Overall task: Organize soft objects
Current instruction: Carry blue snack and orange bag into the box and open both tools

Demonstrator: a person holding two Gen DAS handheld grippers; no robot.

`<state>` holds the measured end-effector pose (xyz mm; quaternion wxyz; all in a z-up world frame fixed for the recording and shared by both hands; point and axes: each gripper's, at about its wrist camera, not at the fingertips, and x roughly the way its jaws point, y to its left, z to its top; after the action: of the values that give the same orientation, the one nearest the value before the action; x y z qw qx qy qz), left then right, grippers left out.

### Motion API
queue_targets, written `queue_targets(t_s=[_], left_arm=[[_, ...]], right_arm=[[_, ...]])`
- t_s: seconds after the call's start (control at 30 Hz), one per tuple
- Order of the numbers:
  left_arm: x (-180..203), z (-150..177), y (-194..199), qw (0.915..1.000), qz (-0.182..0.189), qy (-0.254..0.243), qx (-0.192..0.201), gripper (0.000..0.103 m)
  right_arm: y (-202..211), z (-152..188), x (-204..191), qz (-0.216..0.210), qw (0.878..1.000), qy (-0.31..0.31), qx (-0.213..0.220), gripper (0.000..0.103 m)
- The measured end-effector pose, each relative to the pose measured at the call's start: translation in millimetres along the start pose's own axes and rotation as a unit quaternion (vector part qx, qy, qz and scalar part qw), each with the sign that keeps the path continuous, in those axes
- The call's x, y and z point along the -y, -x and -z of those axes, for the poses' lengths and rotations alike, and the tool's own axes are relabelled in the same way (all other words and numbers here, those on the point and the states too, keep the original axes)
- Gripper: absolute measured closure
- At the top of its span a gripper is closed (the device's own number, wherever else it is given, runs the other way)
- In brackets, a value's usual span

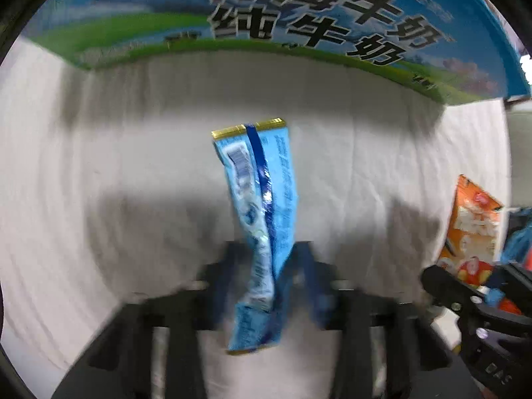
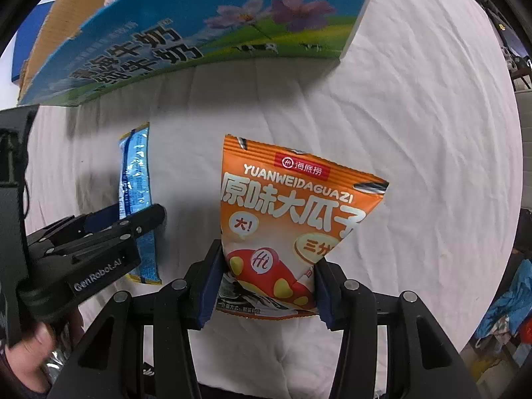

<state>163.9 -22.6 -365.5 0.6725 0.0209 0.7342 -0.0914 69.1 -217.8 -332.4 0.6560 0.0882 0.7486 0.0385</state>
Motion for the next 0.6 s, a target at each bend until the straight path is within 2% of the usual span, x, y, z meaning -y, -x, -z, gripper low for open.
queue_targets(t_s=[0.17,0.3,0.6], left_arm=[[2.0,-1.2,2.6,0.9994,0.025,0.022,0.007,0.09],[-21.0,5.4,14.9,0.9973,0.056,0.046,0.012,0.091],[-32.9,10.8,72.5,0.9942,0.074,0.044,0.064,0.092]], right_arm=[[-6.3,-2.3,-2.8,0.003,1.0,-0.002,-0.001,0.052],[-2.6,-2.2,-3.2,-0.002,1.0,0.0,0.001,0.052],[27.7,-4.0,-1.7,-0.012,1.0,0.009,0.017,0.052]])
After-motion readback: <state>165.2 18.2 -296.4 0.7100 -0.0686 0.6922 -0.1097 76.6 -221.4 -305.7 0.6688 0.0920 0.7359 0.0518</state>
